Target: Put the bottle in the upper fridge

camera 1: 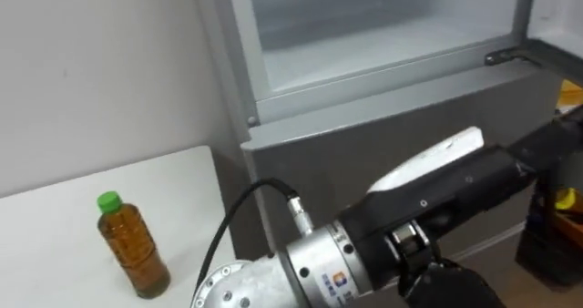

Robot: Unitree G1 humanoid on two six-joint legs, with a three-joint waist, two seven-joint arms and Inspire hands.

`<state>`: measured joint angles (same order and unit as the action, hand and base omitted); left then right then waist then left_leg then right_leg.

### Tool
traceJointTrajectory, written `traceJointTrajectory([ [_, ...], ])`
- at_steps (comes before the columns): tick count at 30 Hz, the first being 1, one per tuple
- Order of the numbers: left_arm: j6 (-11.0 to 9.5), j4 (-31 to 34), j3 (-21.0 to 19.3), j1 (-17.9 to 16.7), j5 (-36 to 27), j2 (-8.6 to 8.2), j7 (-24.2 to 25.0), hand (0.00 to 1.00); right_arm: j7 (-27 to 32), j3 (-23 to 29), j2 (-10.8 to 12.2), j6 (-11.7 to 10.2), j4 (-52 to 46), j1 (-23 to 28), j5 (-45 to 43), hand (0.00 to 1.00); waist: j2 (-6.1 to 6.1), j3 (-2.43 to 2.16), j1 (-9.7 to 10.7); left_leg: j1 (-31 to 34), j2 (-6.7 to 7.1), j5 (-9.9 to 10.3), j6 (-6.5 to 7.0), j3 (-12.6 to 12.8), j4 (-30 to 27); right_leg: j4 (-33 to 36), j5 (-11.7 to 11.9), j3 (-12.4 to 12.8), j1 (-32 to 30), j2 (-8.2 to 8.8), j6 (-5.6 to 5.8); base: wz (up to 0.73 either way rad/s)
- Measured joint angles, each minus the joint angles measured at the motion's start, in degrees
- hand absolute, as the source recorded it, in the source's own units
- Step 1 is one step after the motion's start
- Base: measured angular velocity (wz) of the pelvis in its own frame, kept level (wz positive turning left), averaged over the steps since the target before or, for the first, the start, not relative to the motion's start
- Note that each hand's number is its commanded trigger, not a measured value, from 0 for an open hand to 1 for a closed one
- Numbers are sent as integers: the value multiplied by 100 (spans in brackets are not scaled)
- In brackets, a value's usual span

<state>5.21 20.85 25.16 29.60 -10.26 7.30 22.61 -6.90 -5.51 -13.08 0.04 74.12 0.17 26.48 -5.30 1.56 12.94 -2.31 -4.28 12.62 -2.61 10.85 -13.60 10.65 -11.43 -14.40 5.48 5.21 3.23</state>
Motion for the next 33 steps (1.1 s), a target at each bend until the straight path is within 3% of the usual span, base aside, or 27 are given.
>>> traceJointTrajectory([
  [3,-52,139,-156,-328,359,192,-10,0,-37,-15,43,0,1,-59,-141,0,-7,-6,-248,-23,-5,-11,-13,-34,8,-7,-10,-84,47,-3,-1,9],
  [5,-51,238,-296,-530,512,329,-57,0,-76,-11,89,0,-6,-100,-189,0,-10,-14,-306,-2,0,-11,-14,-108,8,1,-12,-165,57,1,4,18],
  [6,-52,285,-412,-626,613,419,-79,0,-100,-12,121,-8,-41,-91,-250,0,-9,-33,-391,10,2,-11,-14,-148,7,9,-13,-182,58,0,4,14],
  [11,-71,331,-1050,-745,625,534,-325,0,-300,3,185,-10,27,-12,-423,0,45,-145,-656,-108,12,-11,-14,-265,44,-5,-11,-237,190,-8,3,7],
  [16,-266,577,-1785,-839,624,679,-715,0,-298,14,185,-85,11,194,-414,0,61,-155,-891,-214,12,-11,-14,-244,109,-15,-11,-236,296,-17,3,0],
  [19,-409,841,-2517,-1011,634,735,-889,0,-326,270,198,-158,17,317,-436,0,57,-159,-1046,-248,11,-11,-14,-246,133,-18,-12,-262,317,-16,4,-5],
  [20,-563,856,-2788,-1109,634,740,-1011,0,-327,350,201,-174,20,400,-436,0,64,-154,-1067,-296,17,-12,-16,-289,163,-34,-12,-288,370,-20,4,11],
  [23,-839,944,-3359,-1721,635,736,-1299,0,-334,539,227,-284,11,570,-296,0,76,-152,-1185,-364,36,-13,-19,-312,205,-110,-12,-319,453,-23,4,9],
  [27,-975,937,-4066,-2439,644,721,-1653,0,-444,756,240,-390,11,690,-284,0,102,-132,-1356,-368,37,-13,-20,-343,200,-106,-13,-344,457,-21,7,2],
  [32,-1142,919,-4375,-3305,633,607,-2050,0,-452,921,238,-447,-2,785,-245,0,134,-112,-1476,-313,91,-13,-19,-453,177,-95,-37,-413,463,24,46,8],
  [33,-1156,919,-4404,-3462,605,522,-2104,0,-448,932,238,-446,-2,851,-255,0,172,-85,-1490,-306,106,-14,-19,-457,176,-95,-51,-411,456,39,65,10],
])
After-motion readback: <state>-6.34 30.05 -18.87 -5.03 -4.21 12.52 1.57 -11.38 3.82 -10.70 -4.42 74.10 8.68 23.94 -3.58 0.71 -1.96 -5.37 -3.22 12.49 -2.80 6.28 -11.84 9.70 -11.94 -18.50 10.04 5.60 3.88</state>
